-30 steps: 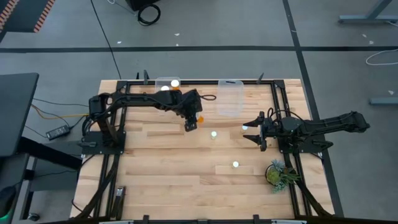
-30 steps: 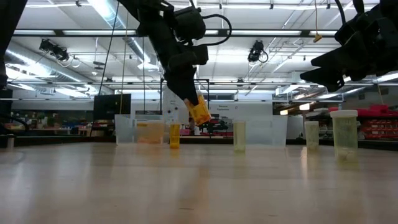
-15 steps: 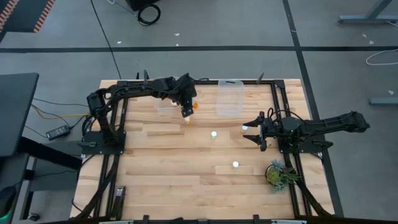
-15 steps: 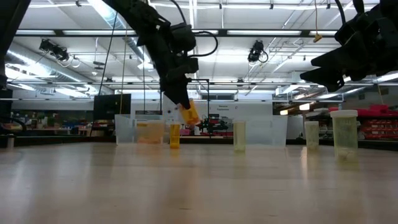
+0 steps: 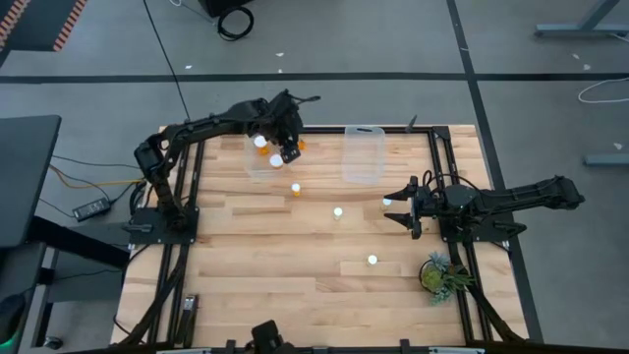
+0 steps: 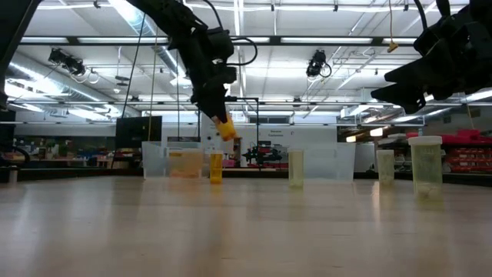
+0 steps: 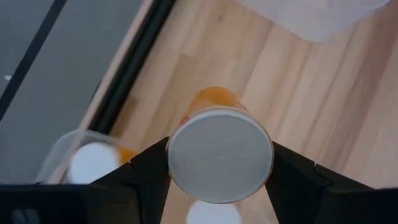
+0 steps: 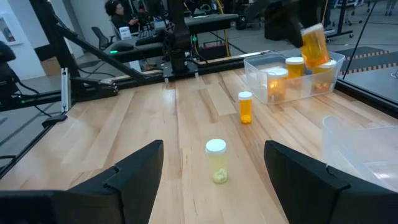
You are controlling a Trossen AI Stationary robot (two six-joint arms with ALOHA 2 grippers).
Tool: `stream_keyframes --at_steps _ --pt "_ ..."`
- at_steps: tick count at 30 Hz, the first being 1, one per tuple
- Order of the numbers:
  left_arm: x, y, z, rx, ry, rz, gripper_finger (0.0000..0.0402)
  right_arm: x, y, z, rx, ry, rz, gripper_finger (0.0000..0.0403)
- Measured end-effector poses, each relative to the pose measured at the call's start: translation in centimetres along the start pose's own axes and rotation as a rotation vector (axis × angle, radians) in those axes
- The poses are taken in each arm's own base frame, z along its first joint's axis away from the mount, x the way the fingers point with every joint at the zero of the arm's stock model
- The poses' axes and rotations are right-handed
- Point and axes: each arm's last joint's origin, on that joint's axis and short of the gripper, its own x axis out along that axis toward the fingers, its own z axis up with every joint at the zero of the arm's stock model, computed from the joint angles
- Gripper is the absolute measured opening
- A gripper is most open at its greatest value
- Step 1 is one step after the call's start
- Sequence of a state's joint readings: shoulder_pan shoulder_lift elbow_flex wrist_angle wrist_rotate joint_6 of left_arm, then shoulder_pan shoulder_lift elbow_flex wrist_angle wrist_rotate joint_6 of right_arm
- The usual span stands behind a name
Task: Pick and place medicine bottles into bin by pill shape (circle, oval)
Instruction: Put the large orange pill bottle into the left transparent bin
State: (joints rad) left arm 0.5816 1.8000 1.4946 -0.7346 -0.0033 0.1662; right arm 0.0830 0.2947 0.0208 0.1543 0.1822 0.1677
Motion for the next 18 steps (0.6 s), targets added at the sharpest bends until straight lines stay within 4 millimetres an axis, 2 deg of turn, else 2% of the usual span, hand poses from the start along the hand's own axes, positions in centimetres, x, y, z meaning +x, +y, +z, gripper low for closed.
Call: stream_keyframes --at_steps 6,12,18 --pt "-1.3 1.5 -0.7 -0.034 0.118 0.004 0.0227 0.0 0.0 0.0 0.0 0.0 0.0 0.0284" --pt "-1.6 3.0 -2.4 -0.073 0.274 0.034 0.0227 0.0 0.0 0.0 0.0 0.0 0.0 0.0284" --pt "-1.9 3.9 -3.4 -0.129 0.356 0.041 0.0228 0.0 0.0 0.0 0.0 0.0 -0.001 0.0284"
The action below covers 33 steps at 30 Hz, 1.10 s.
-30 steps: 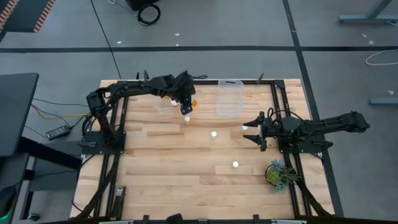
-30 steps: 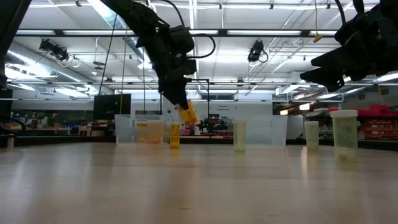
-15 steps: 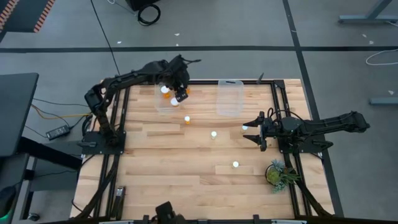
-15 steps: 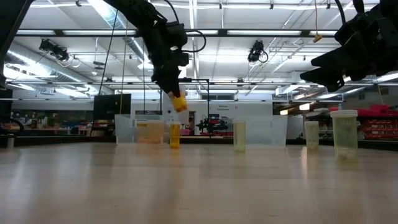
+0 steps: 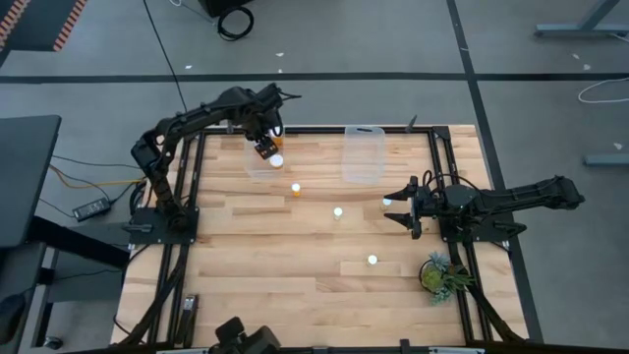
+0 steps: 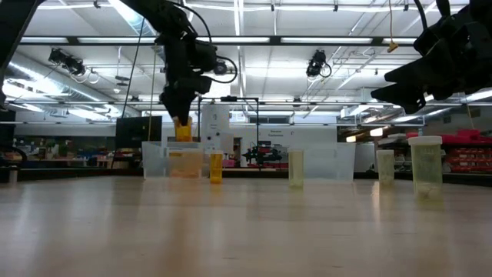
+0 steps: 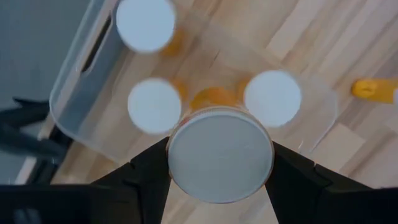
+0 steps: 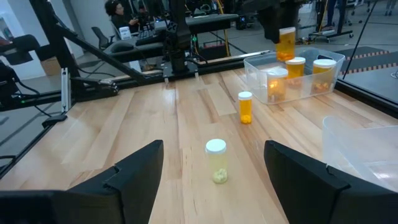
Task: Pick and place medicine bottles into bin by pill shape (circle, oval)
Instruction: Put the large orange pill bottle into the left transparent bin
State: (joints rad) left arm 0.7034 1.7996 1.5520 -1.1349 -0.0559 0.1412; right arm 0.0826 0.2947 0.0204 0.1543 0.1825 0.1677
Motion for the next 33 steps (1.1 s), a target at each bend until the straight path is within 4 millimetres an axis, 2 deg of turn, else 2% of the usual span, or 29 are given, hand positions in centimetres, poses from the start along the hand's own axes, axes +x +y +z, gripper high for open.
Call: stream_keyframes --at_steps 16,26,33 --pt "0.0 -0.1 -0.8 -0.123 0.085 -0.003 0.0228 0.0 0.0 0.0 0.0 0.0 0.0 0.0284" --pt "3.2 -0.4 -2.2 -0.09 0.139 -0.002 0.0231 0.0 0.0 0.0 0.0 0.0 0.0 0.0284" --pt "3.4 -0.2 -1.9 -0.121 0.102 0.004 0.023 0.0 0.0 0.0 0.0 0.0 0.0 0.0284"
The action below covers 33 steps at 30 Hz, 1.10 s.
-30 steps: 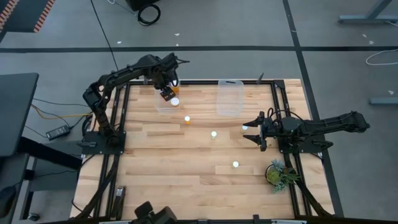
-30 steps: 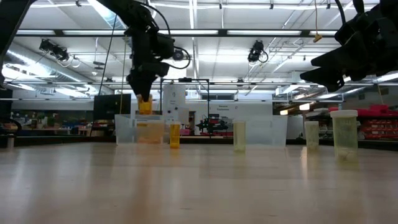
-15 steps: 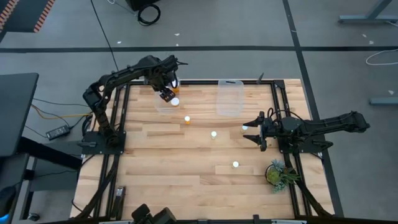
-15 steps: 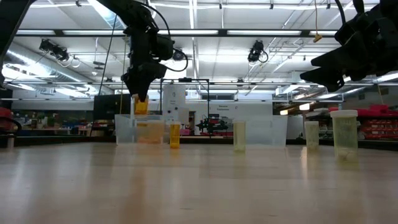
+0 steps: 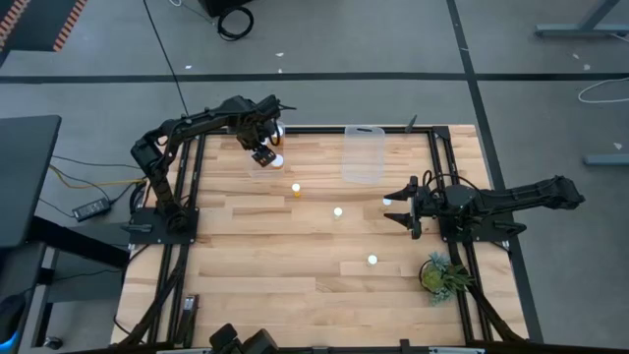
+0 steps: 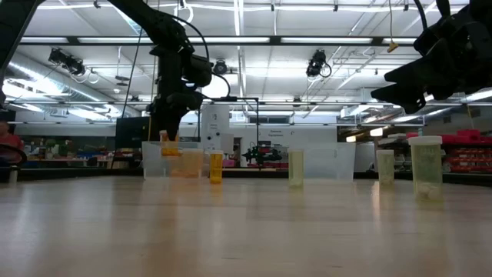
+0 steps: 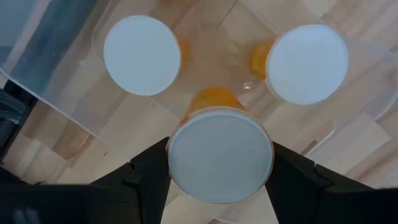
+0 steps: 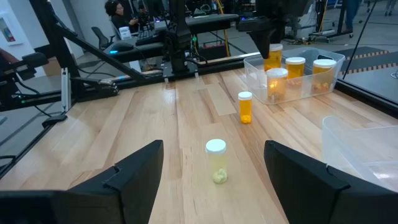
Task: Pick and place medicine bottles into bin by pill shape (circle, oval)
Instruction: Put the large orange pill bottle into the left transparent bin
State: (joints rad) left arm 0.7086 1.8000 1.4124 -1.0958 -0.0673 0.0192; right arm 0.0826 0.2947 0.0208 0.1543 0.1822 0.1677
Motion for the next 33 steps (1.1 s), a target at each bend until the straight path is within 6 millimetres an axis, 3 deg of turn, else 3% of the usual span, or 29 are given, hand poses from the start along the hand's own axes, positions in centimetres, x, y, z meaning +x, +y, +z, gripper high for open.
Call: stream_keyframes --at_steps 16,33 --pt "0.1 -1.0 0.1 -0.006 0.001 -0.003 0.0232 0.0 0.0 0.0 0.0 0.0 0.0 0.0284" --pt "3.8 -1.5 1.0 0.041 0.103 0.004 0.023 0.0 0.0 0.0 0.0 0.0 0.0 0.0284"
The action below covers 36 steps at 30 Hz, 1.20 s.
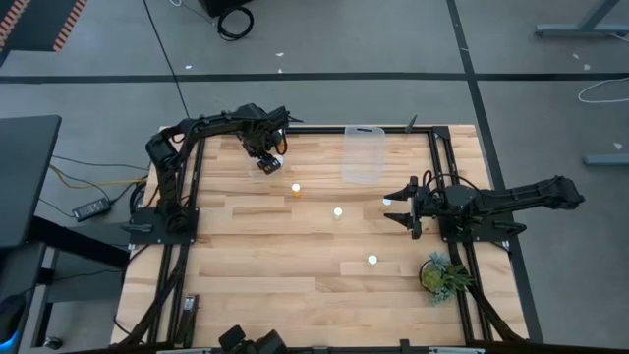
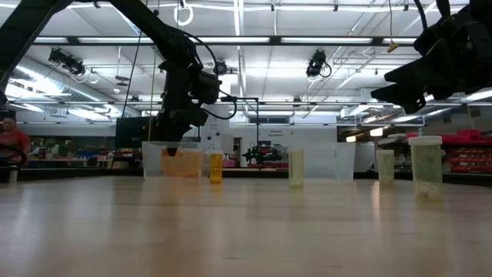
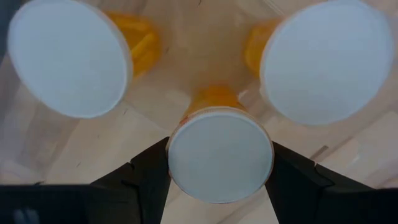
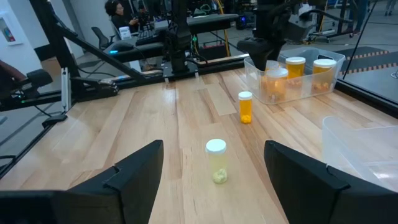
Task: Pick and place medicine bottles into bin by pill shape (circle, oval)
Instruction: Put the large orange pill bottle into the left transparent bin, then put the small yellow pill bottle into the right transparent bin
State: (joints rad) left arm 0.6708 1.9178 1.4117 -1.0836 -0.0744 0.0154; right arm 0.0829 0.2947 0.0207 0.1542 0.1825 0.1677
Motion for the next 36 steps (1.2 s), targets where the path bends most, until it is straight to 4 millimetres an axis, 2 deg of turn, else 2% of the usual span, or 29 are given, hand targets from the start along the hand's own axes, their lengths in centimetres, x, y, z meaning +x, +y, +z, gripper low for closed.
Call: stream_keyframes --at_steps 13,24,30,36 --pt "0.1 0.2 -0.3 0.013 0.032 0.0 0.0251 0.0 0.0 0.0 0.0 0.0 0.0 0.0284" --pt "0.0 0.2 -0.5 0.03 0.054 -0.001 0.032 0.0 0.0 0.0 0.0 0.0 0.0 0.0284" --pt "-1.1 0.2 -0.6 0.055 0.085 -0.004 0.034 0.0 0.0 0.0 0.0 0.0 0.0 0.0284" --pt "-3.4 0.0 -0.1 0.065 0.062 -0.002 0.0341 0.0 0.0 0.0 0.0 0.0 0.0 0.0284"
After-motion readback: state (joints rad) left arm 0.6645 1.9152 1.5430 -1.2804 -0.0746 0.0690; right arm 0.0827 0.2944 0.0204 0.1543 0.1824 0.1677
